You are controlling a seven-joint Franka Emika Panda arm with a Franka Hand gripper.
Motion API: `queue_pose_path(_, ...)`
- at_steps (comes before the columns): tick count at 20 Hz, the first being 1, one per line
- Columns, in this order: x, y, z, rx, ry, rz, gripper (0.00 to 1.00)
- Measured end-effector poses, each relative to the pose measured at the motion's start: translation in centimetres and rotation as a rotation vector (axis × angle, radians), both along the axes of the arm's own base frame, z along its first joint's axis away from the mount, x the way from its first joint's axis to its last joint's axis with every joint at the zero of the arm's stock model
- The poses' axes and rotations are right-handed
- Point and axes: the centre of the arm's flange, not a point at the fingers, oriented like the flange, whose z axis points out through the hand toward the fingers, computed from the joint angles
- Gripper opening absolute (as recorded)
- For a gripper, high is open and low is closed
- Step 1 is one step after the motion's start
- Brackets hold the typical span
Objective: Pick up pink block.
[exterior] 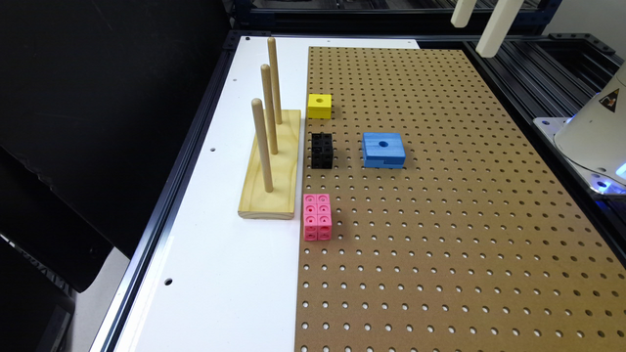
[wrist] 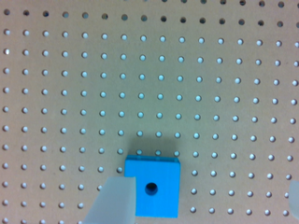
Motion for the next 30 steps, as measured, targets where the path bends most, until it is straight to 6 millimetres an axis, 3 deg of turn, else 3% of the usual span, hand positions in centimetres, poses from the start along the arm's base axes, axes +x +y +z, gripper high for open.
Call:
queue_pose_path(11, 6.6, 4.3, -0.2, 0.005, 0.014, -0.002, 1.0)
queue_pose_path(30, 12.3, 7.1, 0.0, 0.031, 0.016, 0.003, 1.0)
